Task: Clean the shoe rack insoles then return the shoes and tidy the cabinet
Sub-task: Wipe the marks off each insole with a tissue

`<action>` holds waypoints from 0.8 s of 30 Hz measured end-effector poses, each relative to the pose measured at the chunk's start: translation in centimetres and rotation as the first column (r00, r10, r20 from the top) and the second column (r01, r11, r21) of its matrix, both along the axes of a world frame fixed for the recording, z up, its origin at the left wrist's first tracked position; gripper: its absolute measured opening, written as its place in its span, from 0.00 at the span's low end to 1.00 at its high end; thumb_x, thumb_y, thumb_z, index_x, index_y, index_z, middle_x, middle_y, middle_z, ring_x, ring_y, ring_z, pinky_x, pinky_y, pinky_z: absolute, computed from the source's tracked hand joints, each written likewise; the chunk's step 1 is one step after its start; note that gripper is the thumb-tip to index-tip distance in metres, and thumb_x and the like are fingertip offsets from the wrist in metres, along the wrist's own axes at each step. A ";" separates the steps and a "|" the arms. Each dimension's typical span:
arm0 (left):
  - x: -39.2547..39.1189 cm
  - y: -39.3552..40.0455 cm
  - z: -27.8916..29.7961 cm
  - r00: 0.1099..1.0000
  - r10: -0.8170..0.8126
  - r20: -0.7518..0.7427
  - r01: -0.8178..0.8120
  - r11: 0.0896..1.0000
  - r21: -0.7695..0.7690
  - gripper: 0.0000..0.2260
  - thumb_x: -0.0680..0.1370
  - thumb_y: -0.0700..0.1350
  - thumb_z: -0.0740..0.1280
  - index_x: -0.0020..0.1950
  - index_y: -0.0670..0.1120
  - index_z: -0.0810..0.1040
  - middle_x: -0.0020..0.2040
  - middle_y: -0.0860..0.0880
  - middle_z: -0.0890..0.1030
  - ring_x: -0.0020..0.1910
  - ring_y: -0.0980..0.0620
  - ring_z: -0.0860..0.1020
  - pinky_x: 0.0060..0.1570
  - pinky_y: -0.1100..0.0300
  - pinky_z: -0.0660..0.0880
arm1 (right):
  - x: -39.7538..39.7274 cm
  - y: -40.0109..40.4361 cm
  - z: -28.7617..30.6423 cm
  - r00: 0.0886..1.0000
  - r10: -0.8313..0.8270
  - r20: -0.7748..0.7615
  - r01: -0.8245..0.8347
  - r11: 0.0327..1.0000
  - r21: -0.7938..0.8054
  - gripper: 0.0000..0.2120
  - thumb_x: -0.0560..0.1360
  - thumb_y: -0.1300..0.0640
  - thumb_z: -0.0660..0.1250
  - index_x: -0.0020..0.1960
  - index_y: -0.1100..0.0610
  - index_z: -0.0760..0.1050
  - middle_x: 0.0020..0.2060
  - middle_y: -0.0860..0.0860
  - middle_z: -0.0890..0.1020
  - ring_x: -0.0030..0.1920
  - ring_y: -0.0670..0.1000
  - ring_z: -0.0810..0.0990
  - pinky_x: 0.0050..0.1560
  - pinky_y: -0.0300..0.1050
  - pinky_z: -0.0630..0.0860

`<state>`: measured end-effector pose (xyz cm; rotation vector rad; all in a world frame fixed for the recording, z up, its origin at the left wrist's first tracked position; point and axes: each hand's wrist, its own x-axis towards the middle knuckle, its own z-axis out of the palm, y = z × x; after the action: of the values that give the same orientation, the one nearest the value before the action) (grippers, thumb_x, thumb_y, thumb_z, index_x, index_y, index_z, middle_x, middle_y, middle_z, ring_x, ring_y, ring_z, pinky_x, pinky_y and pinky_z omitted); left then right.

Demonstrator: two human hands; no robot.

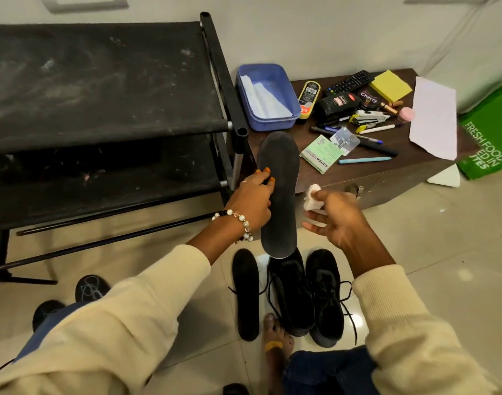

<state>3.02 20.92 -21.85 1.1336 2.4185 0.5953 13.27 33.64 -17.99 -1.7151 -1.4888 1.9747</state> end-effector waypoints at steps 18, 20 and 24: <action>5.8 -6.1 3.2 0.439 0.356 0.825 -0.728 0.679 0.095 0.16 0.78 0.35 0.66 0.65 0.41 0.75 0.56 0.42 0.82 0.48 0.49 0.82 0.42 0.55 0.81 | 4.2 -5.9 -1.8 0.965 0.239 -0.104 -0.229 0.968 0.102 0.08 0.69 0.70 0.71 0.40 0.58 0.76 0.38 0.55 0.81 0.37 0.52 0.79 0.36 0.44 0.79; 7.0 -8.4 3.1 0.367 0.384 0.848 -0.732 0.681 0.008 0.13 0.78 0.36 0.65 0.63 0.42 0.77 0.51 0.45 0.82 0.44 0.51 0.81 0.35 0.58 0.80 | 5.3 -7.3 -2.4 0.947 0.311 -0.079 -0.308 0.950 0.046 0.09 0.68 0.71 0.71 0.39 0.58 0.76 0.37 0.56 0.80 0.35 0.52 0.77 0.37 0.46 0.77; 9.0 -13.1 1.7 0.355 0.461 0.813 -0.663 0.738 -0.129 0.11 0.79 0.37 0.64 0.60 0.44 0.77 0.50 0.45 0.82 0.47 0.47 0.82 0.40 0.54 0.81 | 6.8 -9.8 -3.5 0.842 0.538 0.042 -0.538 0.843 -0.010 0.09 0.67 0.69 0.73 0.38 0.58 0.77 0.37 0.57 0.80 0.36 0.53 0.79 0.34 0.43 0.77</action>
<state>11.98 7.84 -20.14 -0.1025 1.8192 1.3010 20.10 23.88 -21.46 -1.4461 -2.1802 2.1767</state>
